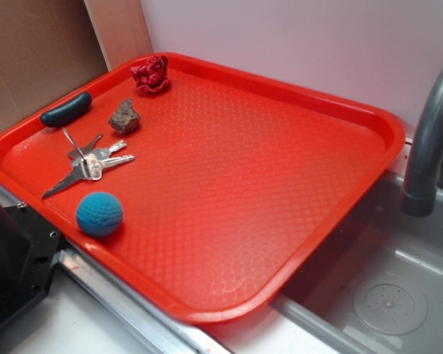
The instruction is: Grab the red paper.
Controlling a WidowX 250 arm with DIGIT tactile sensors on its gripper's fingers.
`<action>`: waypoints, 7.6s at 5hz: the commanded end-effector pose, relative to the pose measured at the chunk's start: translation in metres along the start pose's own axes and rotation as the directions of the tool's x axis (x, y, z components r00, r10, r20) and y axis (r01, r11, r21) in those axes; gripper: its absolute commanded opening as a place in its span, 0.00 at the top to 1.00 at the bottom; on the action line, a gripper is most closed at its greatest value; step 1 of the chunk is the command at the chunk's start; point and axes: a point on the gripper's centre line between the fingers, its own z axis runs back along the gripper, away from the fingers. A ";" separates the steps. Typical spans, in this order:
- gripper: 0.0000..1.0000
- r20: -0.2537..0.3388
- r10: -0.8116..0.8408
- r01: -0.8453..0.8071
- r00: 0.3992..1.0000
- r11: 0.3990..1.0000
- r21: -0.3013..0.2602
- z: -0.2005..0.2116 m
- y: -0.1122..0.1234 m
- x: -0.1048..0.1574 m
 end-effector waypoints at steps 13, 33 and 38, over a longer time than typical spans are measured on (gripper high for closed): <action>0.00 0.138 0.211 -0.234 0.968 0.955 0.183 -0.213 0.165 0.186; 0.00 0.262 0.294 -0.297 0.919 0.955 -0.028 -0.194 0.156 0.212; 0.00 0.187 0.228 -0.244 0.956 0.967 0.067 -0.235 0.146 0.226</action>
